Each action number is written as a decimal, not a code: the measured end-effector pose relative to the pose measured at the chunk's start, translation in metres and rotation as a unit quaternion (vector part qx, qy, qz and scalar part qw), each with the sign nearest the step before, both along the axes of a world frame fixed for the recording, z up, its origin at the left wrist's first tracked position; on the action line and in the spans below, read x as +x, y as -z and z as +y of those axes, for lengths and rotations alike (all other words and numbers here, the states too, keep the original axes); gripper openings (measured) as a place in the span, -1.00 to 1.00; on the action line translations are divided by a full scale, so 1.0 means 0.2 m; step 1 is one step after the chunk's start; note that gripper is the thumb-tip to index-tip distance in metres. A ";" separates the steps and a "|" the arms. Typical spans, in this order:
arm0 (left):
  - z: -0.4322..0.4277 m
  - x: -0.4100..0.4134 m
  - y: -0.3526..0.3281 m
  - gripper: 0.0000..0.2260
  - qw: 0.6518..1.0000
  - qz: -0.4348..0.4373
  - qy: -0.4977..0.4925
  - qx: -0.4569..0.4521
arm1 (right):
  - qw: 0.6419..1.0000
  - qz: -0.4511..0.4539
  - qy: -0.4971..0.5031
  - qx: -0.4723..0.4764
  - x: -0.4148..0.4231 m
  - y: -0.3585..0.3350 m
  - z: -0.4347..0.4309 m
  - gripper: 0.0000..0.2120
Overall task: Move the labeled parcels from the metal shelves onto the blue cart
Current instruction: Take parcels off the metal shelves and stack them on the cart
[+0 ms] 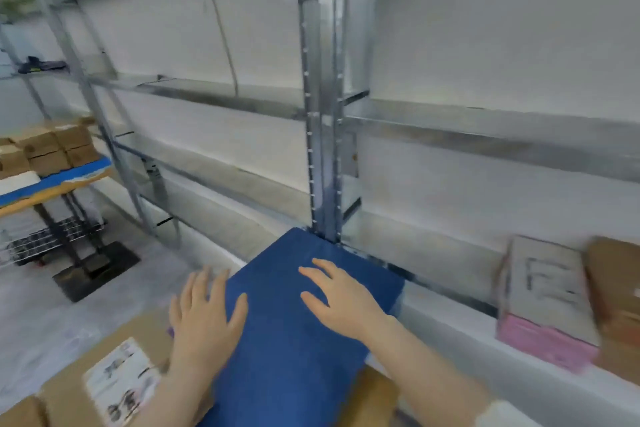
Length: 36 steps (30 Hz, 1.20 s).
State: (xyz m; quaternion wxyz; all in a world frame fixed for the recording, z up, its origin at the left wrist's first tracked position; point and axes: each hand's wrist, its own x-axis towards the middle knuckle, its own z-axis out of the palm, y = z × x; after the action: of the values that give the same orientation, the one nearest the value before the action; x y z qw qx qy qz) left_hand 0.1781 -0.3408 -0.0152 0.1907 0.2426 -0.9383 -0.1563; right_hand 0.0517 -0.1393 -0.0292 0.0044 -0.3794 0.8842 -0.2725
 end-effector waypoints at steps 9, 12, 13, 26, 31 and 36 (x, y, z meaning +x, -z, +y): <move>1.65 -0.65 -0.13 -0.51 0.927 0.024 0.373 0.010 | 0.938 0.025 0.346 0.005 0.00 -0.23 1.77 -0.54; 2.13 -0.70 -0.17 -0.51 0.896 0.018 0.444 -0.001 | 0.907 0.045 0.419 0.006 0.09 -0.28 2.24 -0.56; 2.28 -0.71 -0.19 -0.51 0.886 0.020 0.463 0.002 | 0.897 0.055 0.437 0.011 0.12 -0.29 2.38 -0.56; 3.40 -0.98 -0.05 -0.46 0.860 -0.070 0.502 0.066 | 0.871 0.010 0.486 0.068 -0.07 -0.18 3.40 -0.49; 3.45 -1.09 0.04 -0.46 0.844 -0.105 0.512 0.120 | 0.885 -0.001 0.462 0.058 -0.21 -0.08 3.36 -0.46; 3.45 -1.10 0.09 -0.47 0.829 -0.067 0.528 0.170 | 0.894 -0.012 0.445 0.041 -0.24 -0.04 3.38 -0.43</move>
State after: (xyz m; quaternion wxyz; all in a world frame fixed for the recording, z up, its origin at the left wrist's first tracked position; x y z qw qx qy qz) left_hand -0.0424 0.3488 -0.0325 -0.0283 -0.2516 -0.8925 -0.3734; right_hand 0.0045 0.5368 -0.0206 -0.0914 0.0578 0.9709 -0.2139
